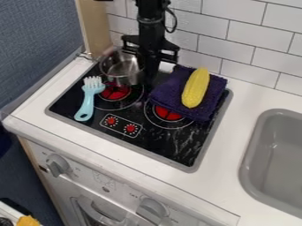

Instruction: Move silver pot to the bottom of the right of the right side of the burner

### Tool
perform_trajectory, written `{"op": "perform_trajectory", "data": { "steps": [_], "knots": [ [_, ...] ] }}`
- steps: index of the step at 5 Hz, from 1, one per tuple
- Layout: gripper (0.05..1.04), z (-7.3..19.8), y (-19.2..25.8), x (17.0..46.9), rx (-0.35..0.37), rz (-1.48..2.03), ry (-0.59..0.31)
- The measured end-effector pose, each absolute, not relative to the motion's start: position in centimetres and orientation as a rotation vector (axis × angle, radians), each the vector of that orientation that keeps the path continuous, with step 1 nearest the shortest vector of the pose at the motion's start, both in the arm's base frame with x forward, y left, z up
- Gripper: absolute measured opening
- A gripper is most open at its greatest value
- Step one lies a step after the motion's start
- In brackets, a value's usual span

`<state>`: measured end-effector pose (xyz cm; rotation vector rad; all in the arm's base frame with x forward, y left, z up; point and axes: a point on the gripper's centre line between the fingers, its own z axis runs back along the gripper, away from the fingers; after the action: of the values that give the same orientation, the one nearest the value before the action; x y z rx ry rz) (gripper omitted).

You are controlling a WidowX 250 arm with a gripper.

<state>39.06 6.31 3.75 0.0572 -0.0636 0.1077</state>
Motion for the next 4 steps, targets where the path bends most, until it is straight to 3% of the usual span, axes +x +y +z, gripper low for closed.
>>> {"op": "perform_trajectory", "data": {
  "steps": [1, 2, 4],
  "knots": [
    [0.077, 8.1, 4.5, 39.5, 0.076, 0.061, -0.147],
    [0.077, 11.5, -0.6, 37.5, 0.037, -0.017, -0.218],
    [0.077, 9.5, -7.2, 28.7, 0.053, -0.106, -0.167]
  ]
}}
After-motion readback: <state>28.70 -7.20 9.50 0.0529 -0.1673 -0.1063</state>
